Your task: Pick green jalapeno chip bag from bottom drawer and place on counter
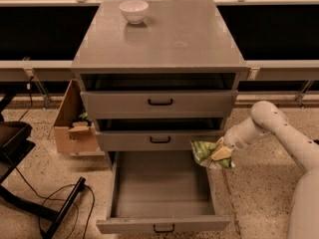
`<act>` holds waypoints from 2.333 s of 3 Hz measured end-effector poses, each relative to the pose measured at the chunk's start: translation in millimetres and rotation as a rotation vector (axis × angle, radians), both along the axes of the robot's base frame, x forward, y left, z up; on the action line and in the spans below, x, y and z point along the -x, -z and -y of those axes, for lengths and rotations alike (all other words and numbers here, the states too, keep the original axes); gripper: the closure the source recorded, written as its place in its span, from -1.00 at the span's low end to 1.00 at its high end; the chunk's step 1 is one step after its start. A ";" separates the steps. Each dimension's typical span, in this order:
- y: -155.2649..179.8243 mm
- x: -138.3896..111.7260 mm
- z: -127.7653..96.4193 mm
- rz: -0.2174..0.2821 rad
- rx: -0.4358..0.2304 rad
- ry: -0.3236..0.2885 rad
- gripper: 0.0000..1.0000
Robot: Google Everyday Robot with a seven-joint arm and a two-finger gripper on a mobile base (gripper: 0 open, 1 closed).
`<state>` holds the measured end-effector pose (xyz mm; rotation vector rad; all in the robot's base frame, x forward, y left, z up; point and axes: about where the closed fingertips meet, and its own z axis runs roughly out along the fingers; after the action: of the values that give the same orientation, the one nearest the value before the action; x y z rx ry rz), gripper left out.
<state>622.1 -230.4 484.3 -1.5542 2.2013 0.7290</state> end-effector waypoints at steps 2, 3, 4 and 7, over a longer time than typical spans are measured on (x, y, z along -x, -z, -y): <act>-14.5 -4.4 -9.6 0.012 0.015 -0.024 1.00; -72.5 11.9 -34.5 0.021 0.040 -0.075 1.00; -147.7 33.7 -62.7 0.044 0.061 -0.135 1.00; -414.3 -29.4 -91.1 0.363 0.069 0.060 1.00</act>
Offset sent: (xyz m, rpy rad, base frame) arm 0.0091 0.0194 0.0454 -0.0490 -0.0411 0.0545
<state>651.6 -139.3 898.6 -1.5069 2.0092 0.3234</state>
